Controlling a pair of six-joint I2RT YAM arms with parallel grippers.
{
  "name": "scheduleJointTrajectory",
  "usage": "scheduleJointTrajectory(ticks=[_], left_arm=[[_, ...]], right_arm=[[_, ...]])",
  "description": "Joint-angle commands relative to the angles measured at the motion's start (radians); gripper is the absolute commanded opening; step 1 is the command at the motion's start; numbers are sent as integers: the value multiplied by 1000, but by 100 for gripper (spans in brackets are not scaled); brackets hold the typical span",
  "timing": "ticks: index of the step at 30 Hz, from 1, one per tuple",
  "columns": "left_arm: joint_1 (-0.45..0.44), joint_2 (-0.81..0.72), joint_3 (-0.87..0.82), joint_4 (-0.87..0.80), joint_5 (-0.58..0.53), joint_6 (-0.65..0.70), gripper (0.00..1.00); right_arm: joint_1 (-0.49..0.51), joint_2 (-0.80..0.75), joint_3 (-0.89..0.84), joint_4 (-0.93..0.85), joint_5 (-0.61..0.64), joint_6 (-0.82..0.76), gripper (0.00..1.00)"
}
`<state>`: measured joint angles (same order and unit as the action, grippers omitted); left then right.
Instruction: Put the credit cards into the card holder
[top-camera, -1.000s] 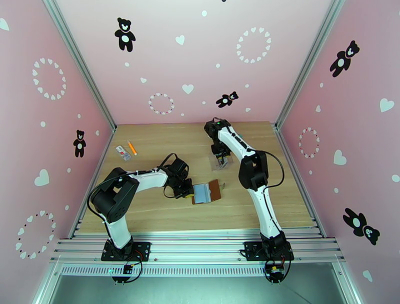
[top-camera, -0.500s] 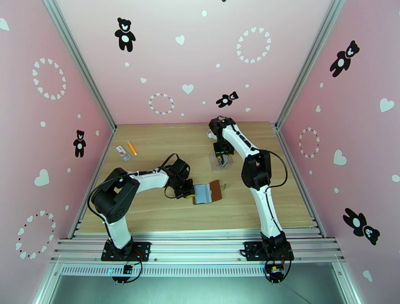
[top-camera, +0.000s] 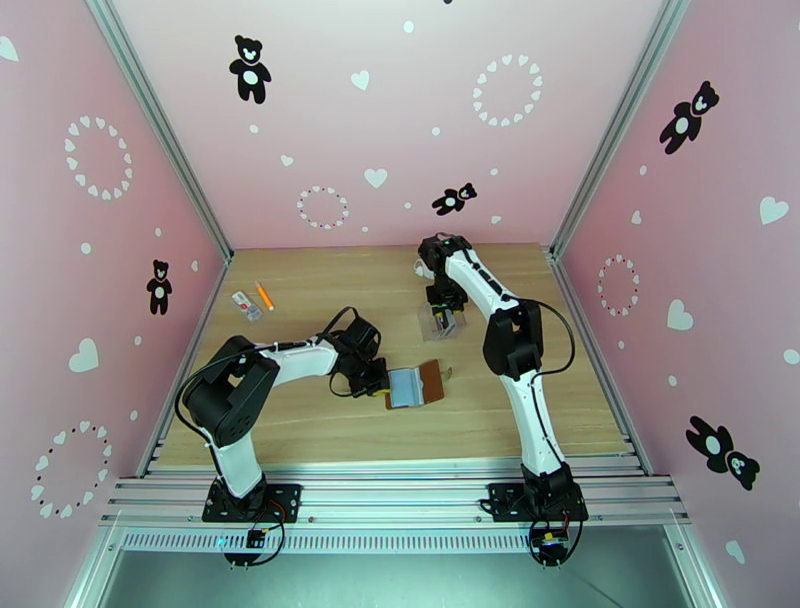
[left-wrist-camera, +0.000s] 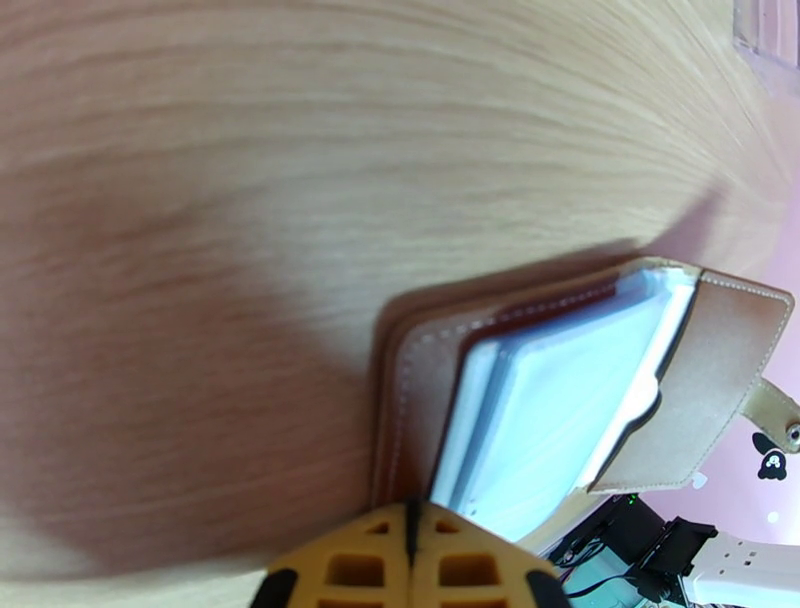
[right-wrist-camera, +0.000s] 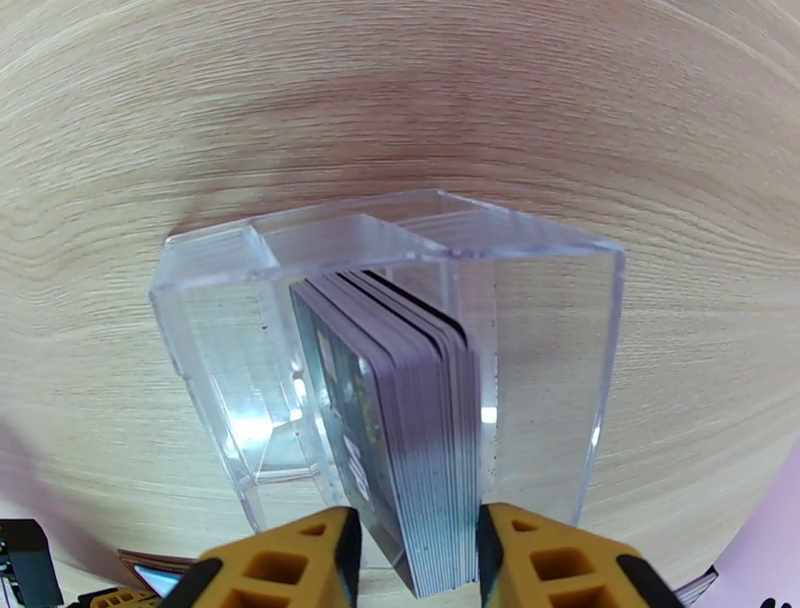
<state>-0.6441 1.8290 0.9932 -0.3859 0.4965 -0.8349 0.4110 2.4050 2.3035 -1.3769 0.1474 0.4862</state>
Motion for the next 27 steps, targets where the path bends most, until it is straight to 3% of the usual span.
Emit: scheduleJointTrajectory(ticks=[1, 8, 13, 18, 27], left_arm=[[-22, 61, -25, -85, -85, -4, 0], [-22, 64, -23, -89, -84, 0, 0], [-22, 66, -22, -91, -84, 3, 0], [-23, 66, -16, -100, -83, 12, 0], [-22, 67, -11, -105, -87, 13, 0]], right_arm=[[3, 7, -10, -11, -3, -6, 32], [5, 4, -12, -10, -10, -11, 22], [8, -2, -10, -13, 8, -14, 22], [9, -37, -9, 22, 35, -12, 39], [-16, -10, -13, 14, 24, -16, 47]])
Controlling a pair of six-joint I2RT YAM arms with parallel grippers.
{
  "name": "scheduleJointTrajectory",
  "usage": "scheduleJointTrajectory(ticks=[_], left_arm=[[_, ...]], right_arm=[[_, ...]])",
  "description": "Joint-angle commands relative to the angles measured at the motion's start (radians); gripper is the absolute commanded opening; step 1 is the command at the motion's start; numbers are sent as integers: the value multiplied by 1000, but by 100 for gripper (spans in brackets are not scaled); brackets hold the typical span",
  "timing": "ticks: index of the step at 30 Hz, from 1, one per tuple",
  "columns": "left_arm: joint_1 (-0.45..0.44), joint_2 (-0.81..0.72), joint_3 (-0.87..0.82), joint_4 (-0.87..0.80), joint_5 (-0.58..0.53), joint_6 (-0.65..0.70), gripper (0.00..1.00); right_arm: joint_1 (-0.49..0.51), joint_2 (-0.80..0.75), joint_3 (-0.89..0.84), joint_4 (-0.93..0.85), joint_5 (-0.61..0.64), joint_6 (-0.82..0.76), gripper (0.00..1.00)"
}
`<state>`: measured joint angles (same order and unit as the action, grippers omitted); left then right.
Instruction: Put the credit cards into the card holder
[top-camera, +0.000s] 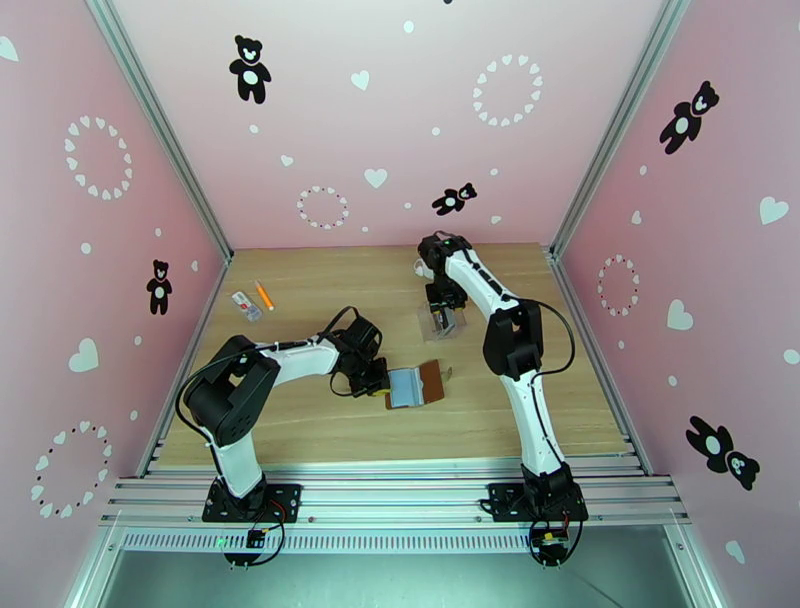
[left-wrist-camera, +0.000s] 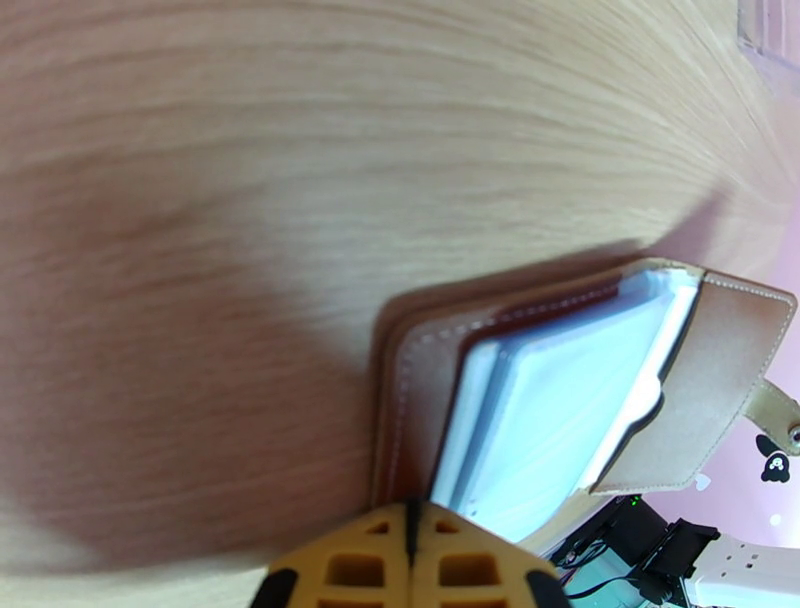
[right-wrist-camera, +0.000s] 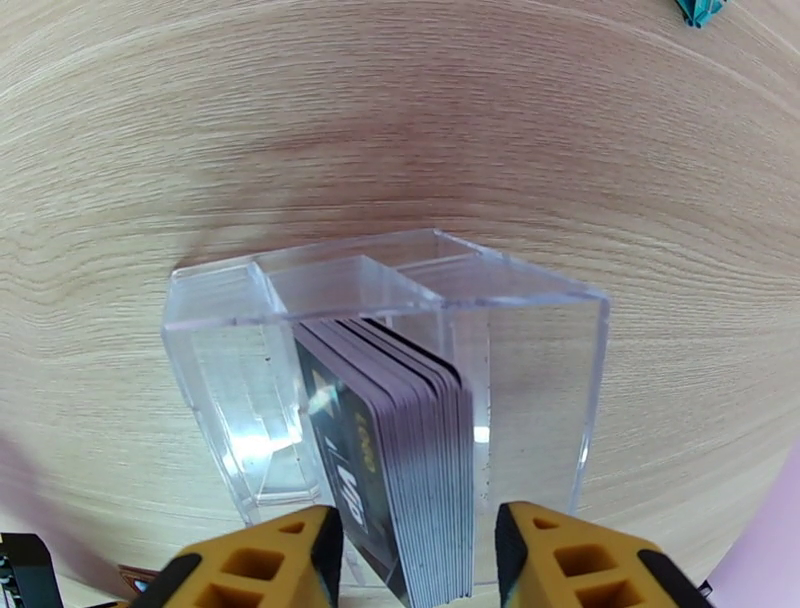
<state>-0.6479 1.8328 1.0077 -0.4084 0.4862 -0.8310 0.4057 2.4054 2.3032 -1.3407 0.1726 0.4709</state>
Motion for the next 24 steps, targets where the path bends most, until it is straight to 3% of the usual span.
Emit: scheduleJointTrajectory(ticks=[1, 18, 24], left_arm=[[-19, 63, -27, -83, -77, 8, 0], [-18, 57, -38, -80, -81, 0, 0], [-19, 56, -35, -84, -81, 3, 0]], right_arm=[[-13, -1, -14, -16, -10, -13, 48], [-26, 31, -45, 12, -79, -31, 35], [-15, 12, -36, -8, -23, -28, 27]])
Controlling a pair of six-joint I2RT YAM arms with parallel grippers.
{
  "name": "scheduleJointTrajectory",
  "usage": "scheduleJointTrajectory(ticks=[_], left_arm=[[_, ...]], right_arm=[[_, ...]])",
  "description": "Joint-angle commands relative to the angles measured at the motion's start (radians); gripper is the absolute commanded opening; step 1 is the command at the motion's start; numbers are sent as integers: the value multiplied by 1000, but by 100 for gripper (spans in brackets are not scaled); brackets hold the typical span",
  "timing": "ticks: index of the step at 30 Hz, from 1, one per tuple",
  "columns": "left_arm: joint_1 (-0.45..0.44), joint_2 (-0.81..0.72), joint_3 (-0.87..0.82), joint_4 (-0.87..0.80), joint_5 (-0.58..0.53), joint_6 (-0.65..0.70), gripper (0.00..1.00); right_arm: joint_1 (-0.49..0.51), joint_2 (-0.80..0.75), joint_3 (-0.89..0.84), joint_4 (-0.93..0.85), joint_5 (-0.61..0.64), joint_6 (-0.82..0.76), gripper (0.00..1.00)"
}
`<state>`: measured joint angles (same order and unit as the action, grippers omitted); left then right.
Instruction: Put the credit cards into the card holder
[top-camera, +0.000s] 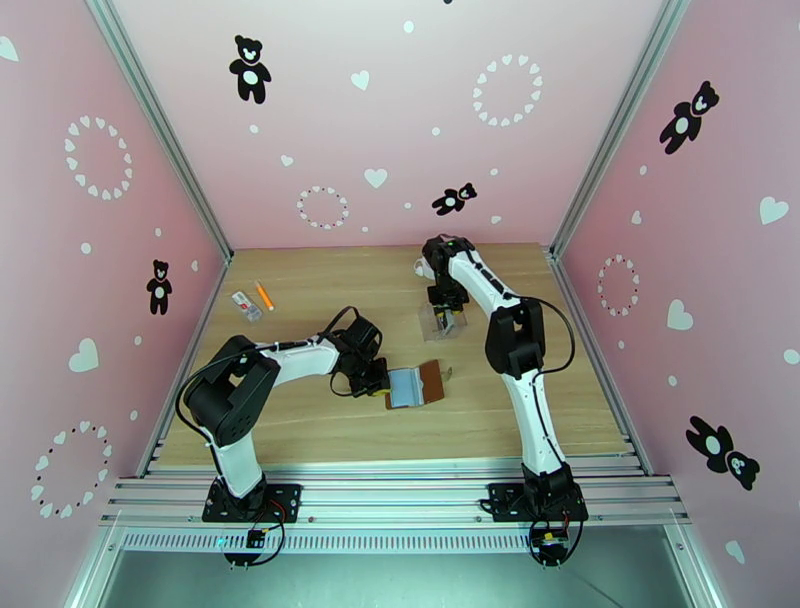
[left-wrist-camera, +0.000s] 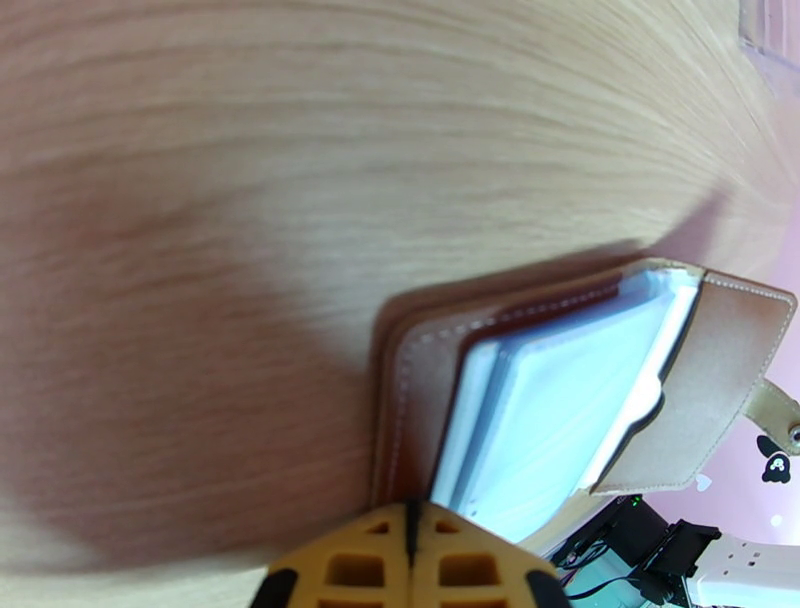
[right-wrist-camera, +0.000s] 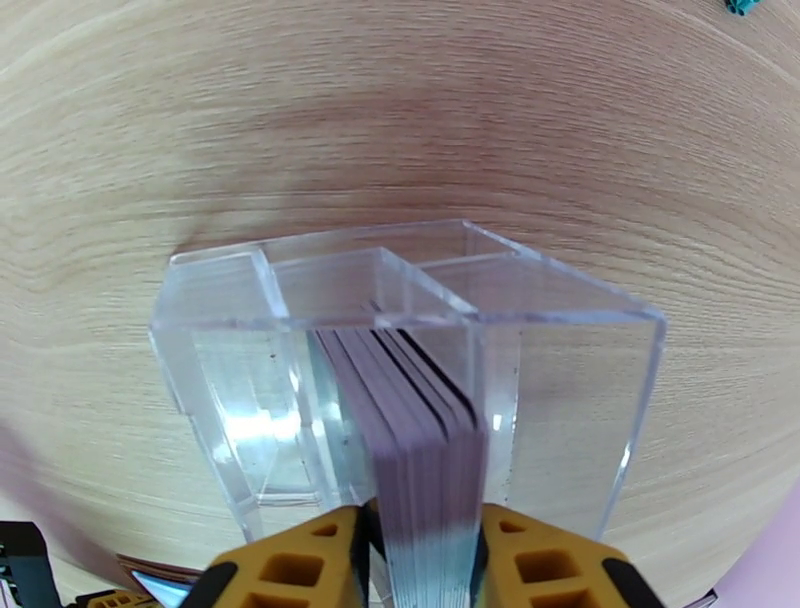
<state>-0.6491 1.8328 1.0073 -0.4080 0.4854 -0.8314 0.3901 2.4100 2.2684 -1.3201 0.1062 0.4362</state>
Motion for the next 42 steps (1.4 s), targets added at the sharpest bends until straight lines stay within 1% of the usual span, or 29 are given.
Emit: scheduleJointTrajectory(ticks=[1, 6, 11, 13, 16, 18, 22, 28, 37, 42], left_arm=[[-18, 58, -35, -85, -80, 4, 0], [-17, 61, -33, -84, -78, 6, 0], [-17, 63, -27, -87, -78, 8, 0], [-18, 62, -27, -88, -79, 8, 0], [-18, 58, -31, -89, -80, 7, 0], [-17, 54, -37, -86, -79, 6, 0], [-17, 54, -42, -81, -80, 4, 0], [-18, 58, -33, -85, -80, 5, 0], [-19, 53, -37, -88, -84, 6, 0], [-21, 48, -45, -85, -86, 3, 0]], right_arm=[[1, 9, 5, -41, 53, 11, 25], [14, 9, 19, -70, 95, 10, 21], [17, 12, 19, -71, 104, 8, 20], [15, 21, 19, -71, 104, 8, 23], [15, 25, 21, -73, 104, 13, 35], [15, 19, 22, -71, 113, 15, 40], [11, 15, 43, -77, 131, 12, 46], [-3, 20, 48, -82, 118, 9, 49], [-12, 44, 45, -77, 59, -1, 50], [-15, 53, 46, -82, 62, -7, 51]])
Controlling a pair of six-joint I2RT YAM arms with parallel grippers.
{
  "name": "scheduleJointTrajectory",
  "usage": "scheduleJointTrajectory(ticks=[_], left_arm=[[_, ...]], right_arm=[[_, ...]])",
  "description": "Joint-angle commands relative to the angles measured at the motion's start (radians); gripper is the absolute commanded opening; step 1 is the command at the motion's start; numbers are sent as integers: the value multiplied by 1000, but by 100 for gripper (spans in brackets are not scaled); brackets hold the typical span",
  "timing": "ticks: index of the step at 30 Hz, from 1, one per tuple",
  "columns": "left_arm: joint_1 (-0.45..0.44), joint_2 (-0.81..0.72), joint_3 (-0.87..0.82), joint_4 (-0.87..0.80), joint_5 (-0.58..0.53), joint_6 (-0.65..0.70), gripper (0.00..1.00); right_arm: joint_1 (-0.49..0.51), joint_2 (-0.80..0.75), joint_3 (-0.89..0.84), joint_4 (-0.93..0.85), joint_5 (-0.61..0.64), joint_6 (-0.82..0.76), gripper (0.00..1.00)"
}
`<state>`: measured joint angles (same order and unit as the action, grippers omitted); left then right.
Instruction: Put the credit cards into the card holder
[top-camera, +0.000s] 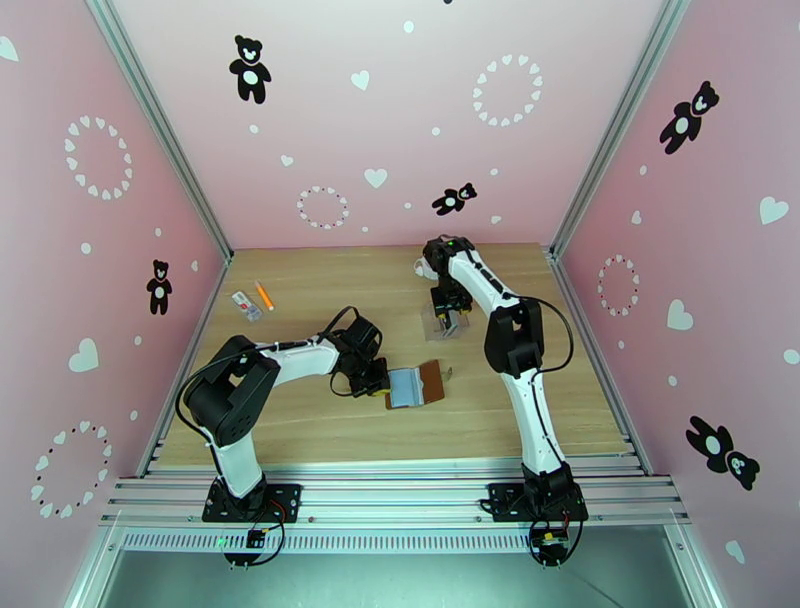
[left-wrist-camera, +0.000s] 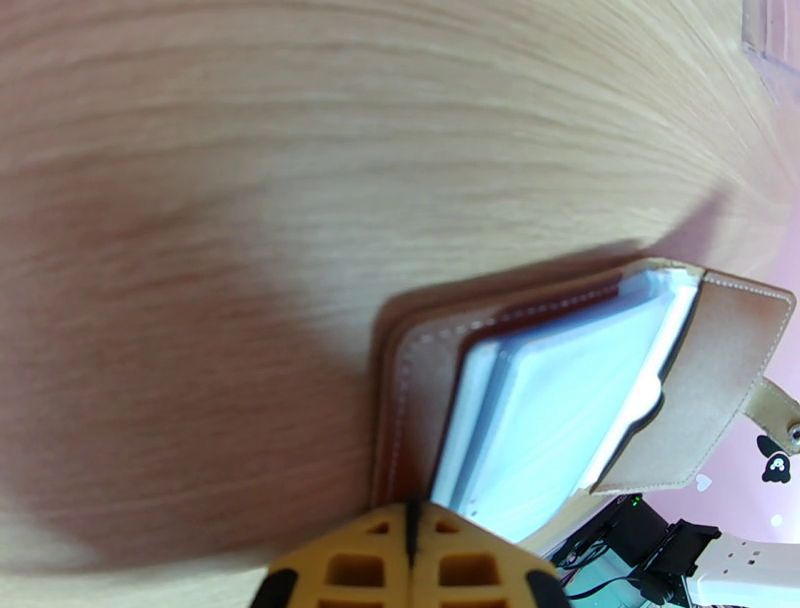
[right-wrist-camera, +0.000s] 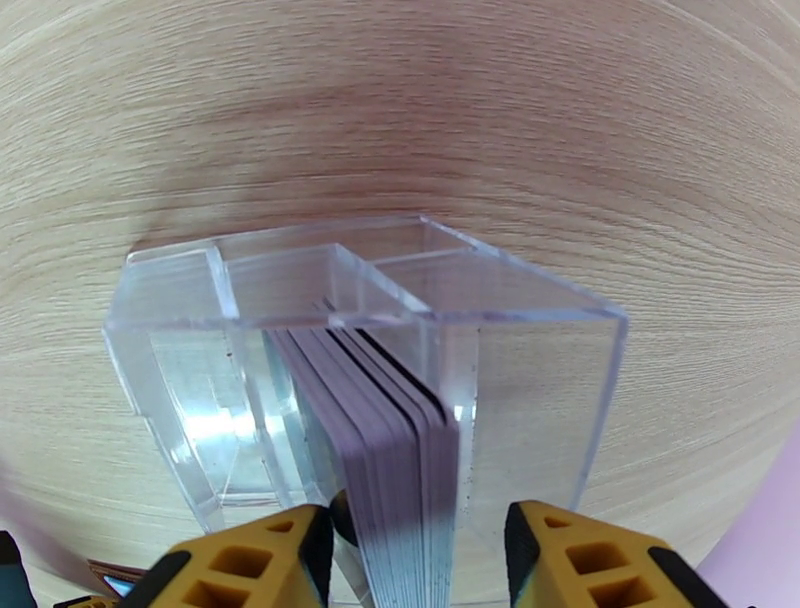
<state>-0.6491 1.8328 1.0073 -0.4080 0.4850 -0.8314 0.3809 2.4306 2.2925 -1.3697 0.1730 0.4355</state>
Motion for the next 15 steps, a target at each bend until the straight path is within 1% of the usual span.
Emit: scheduleJointTrajectory(ticks=[1, 9, 15], left_arm=[[-20, 46, -45, -87, -87, 3, 0], [-30, 49, -40, -87, -91, -2, 0], [-34, 57, -24, -91, -90, 1, 0]], right_arm=[[-6, 33, 21, -37, 1, -5, 51], [-10, -5, 22, -49, 90, -3, 51], [-16, -51, 20, -55, 119, -2, 48]])
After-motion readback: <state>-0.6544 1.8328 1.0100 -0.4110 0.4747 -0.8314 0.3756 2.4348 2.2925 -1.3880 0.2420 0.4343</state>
